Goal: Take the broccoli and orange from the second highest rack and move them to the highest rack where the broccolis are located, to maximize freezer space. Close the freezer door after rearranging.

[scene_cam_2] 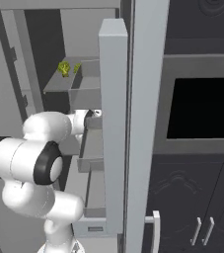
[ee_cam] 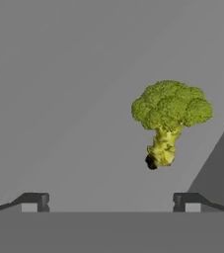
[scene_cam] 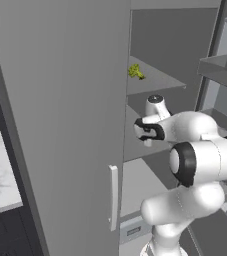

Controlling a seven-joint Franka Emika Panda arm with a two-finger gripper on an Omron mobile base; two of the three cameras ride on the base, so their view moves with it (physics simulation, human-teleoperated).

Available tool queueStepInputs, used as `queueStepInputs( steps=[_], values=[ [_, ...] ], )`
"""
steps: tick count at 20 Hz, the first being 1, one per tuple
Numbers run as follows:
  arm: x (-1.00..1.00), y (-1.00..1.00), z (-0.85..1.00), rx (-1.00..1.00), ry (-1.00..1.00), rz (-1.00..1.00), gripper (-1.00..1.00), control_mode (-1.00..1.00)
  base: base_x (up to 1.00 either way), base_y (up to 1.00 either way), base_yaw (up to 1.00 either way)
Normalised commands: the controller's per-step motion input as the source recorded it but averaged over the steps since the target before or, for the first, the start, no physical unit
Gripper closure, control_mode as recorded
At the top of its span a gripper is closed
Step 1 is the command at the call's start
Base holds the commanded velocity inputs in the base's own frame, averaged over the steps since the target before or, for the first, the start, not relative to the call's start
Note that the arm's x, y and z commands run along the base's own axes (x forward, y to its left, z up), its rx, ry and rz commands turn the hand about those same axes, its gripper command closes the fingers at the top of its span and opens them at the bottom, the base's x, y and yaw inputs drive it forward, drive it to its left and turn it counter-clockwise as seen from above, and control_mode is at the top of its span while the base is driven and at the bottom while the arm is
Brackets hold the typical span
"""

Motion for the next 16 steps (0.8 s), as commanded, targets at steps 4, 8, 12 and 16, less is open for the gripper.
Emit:
queueStepInputs(
  steps=[4, 8, 12, 16],
  values=[
    [0.54, -0.02, -0.09, 0.06, 0.02, 0.00, -1.00, -1.00, 0.00, 0.00, 0.00],
    [0.49, -0.02, -0.16, 0.02, 0.06, 0.00, -1.00, -1.00, 0.00, 0.00, 0.00],
    [0.37, 0.00, -0.35, 0.00, 0.00, 0.00, -1.00, -1.00, 0.00, 0.00, 0.00],
    [0.36, 0.00, -0.33, 0.00, 0.00, 0.00, -1.00, -1.00, 0.00, 0.00, 0.00]
  ],
)
